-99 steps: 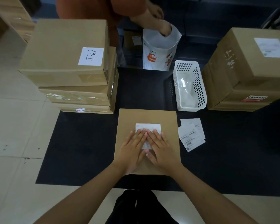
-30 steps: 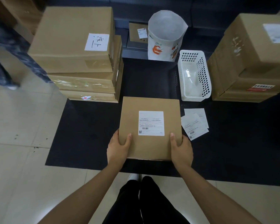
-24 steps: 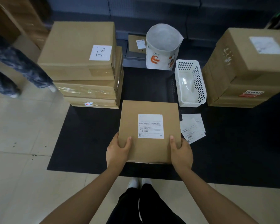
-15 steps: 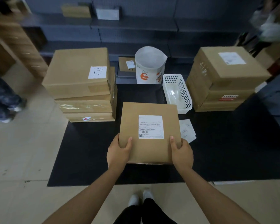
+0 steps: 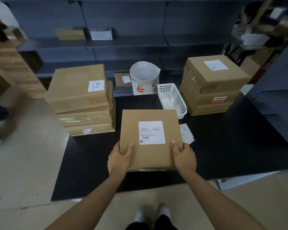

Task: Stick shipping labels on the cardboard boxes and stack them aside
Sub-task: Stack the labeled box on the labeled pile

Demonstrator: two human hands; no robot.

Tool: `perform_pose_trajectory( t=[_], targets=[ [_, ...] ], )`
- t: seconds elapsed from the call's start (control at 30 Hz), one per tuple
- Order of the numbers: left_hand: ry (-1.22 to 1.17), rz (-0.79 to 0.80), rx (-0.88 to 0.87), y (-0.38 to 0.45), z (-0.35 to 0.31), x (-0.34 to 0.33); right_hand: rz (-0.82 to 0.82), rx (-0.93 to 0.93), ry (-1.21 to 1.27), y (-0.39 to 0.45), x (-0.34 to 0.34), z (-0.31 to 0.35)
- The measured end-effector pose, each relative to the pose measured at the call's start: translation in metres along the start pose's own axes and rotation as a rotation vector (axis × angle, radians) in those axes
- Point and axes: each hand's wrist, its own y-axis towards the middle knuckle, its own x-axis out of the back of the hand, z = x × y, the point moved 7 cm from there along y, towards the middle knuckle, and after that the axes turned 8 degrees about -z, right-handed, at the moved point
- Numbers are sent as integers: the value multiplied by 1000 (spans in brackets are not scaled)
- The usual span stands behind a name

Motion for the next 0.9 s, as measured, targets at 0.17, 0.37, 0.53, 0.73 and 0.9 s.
perform_pose_trajectory(
  t=[0.17,0.37,0.53,0.73,0.9],
  targets=[
    [-18,-1,-15,-14,-13,-14,-2,1,-11,13,17,-9],
    [-4,-2,-50,-54,-48,-66,8,-11,-17,54,65,-46],
    [-2,-24,-21,-103,-76,-123,36,-14,-23,97,118,-88],
    [11,-32,18,-151,-97,-169,64,-15,-36,130,164,-124],
    [27,-36,32,-164,-105,-187,74,-17,-31,143,181,-137]
  ],
)
